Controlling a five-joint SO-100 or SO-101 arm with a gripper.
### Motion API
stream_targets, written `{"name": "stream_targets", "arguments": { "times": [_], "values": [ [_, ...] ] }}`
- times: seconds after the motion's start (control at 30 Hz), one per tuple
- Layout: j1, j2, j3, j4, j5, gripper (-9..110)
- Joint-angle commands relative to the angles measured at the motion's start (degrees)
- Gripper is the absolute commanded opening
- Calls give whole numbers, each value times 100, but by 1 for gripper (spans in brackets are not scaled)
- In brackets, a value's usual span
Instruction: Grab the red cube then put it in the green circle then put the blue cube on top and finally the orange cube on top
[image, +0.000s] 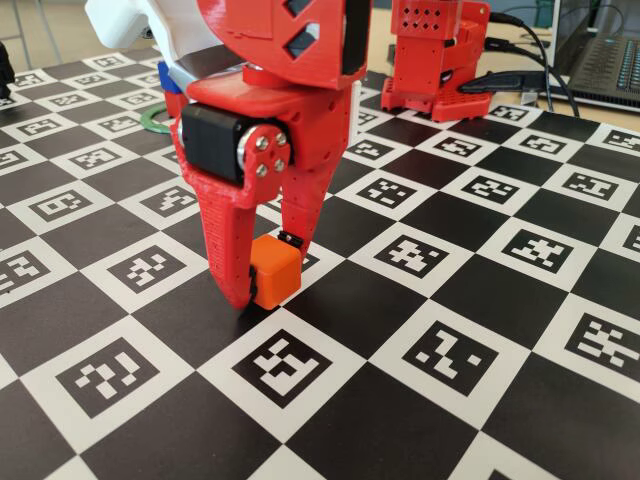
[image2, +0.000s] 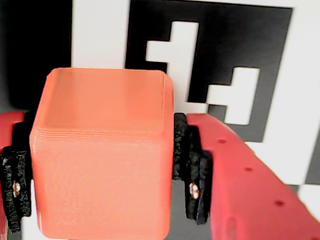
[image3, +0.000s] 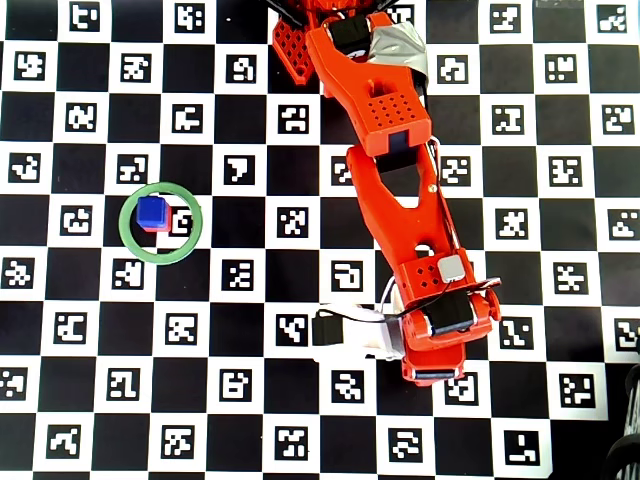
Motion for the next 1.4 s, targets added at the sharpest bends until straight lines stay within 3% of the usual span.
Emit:
{"name": "stream_targets", "arguments": {
  "times": [0.0, 0.33, 0.67, 1.0, 1.37],
  "values": [
    [272, 1854, 659, 79, -185, 8],
    [1670, 5291, 3911, 141, -1995, 8],
    [3814, 6530, 6012, -114, -3894, 8],
    [5247, 6478, 5994, -70, -5353, 8],
    [5845, 5625, 4913, 483, -5810, 8]
  ]
}}
